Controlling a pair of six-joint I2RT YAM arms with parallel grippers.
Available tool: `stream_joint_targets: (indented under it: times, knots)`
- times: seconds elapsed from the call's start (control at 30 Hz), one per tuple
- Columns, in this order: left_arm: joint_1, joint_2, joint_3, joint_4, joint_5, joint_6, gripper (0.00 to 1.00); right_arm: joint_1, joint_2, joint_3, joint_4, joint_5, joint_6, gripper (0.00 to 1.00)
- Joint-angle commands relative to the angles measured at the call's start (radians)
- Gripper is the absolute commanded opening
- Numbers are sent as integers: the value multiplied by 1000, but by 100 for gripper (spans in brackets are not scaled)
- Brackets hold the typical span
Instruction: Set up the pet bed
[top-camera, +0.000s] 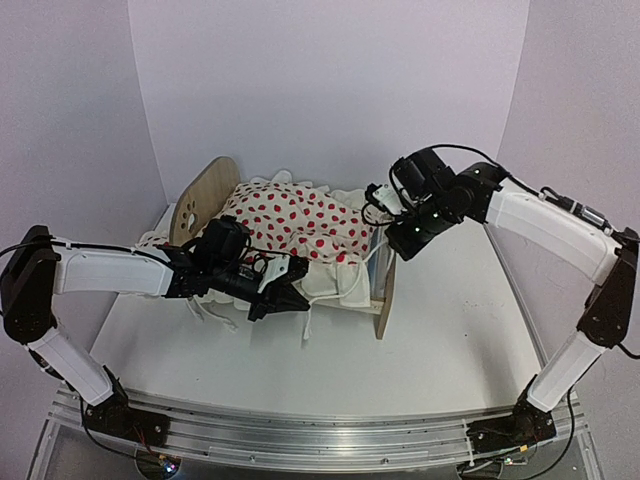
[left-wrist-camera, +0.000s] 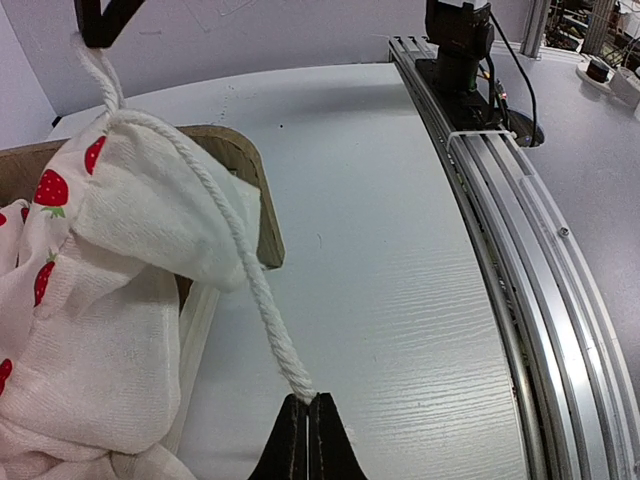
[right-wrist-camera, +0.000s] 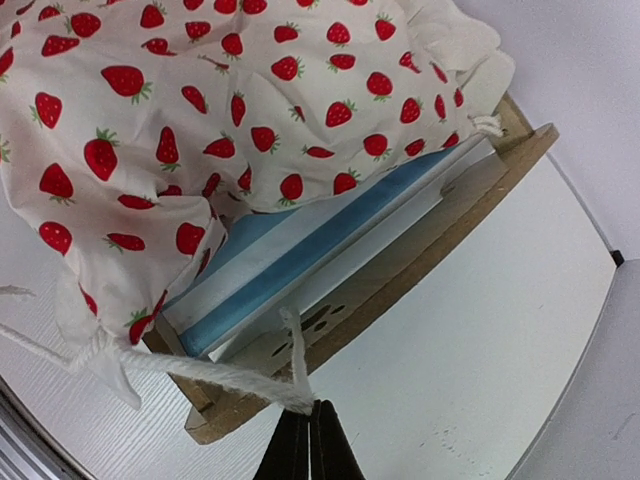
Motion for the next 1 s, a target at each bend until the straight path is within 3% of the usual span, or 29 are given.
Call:
stream_joint_targets:
  times: [0.0, 0.1, 0.23, 0.4, 0.6, 0.73, 0.8, 0.97]
  knots:
    - [1, 4, 42, 32, 1, 10, 0, -1, 69, -45, -5, -79, 62, 0]
    - [1, 3, 38, 30, 1, 10, 0, -1, 94, -59, 4, -96, 96, 7]
    - [0, 1, 28, 29, 4, 3, 0, -1, 107, -63, 11, -112, 137, 34]
    - [-15, 18, 17, 2, 2, -38, 0, -2, 49, -86, 14, -59, 247, 56]
    - [-48, 48, -15, 61, -33, -67, 0, -3, -37, -150, 19, -49, 428, 76]
    - [-58, 84, -1, 28, -19, -6, 1, -5, -51, -222, 26, -24, 550, 77]
    - [-69, 94, 17, 16, -17, 43, 8, -8, -41, -246, 44, -29, 599, 75]
    - [-104, 89, 130, -223, 23, 286, 53, -14, -19, -283, 137, -25, 679, 67]
